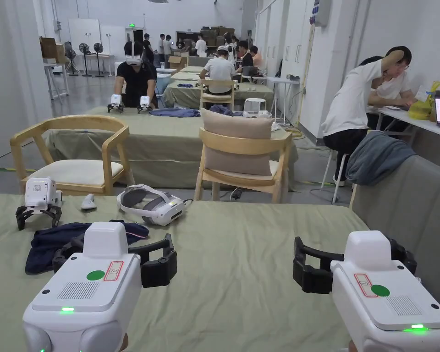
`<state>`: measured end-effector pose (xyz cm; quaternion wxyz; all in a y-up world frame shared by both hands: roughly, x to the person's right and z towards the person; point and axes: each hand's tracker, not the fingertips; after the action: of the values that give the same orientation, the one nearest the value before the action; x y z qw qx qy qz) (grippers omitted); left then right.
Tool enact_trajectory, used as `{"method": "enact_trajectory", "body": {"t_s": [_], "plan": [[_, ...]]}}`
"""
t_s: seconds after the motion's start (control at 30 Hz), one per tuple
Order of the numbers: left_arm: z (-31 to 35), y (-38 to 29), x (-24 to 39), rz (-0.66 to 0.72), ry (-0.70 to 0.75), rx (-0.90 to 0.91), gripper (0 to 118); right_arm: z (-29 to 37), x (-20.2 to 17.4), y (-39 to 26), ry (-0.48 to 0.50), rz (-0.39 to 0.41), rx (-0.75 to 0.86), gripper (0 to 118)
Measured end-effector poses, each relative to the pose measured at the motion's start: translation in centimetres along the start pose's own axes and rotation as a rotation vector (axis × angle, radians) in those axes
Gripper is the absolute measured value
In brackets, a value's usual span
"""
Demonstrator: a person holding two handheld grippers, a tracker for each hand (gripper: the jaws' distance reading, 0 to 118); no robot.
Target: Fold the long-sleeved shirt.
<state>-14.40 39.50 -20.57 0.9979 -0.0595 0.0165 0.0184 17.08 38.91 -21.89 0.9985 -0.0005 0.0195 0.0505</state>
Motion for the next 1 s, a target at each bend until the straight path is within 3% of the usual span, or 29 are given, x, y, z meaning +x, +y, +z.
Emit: {"method": "enact_trajectory", "body": {"t_s": [0.23,1.0], "plan": [[0.35,0.28,0.19,-0.010,-0.004,0.009,111,0.15,0.28,0.44,-0.004,-0.025,0.010,118],[0.61,0.90,-0.39,-0.002,0.010,0.027,111,0.98,0.20,1.05,-0.013,0.005,0.073,118]]}}
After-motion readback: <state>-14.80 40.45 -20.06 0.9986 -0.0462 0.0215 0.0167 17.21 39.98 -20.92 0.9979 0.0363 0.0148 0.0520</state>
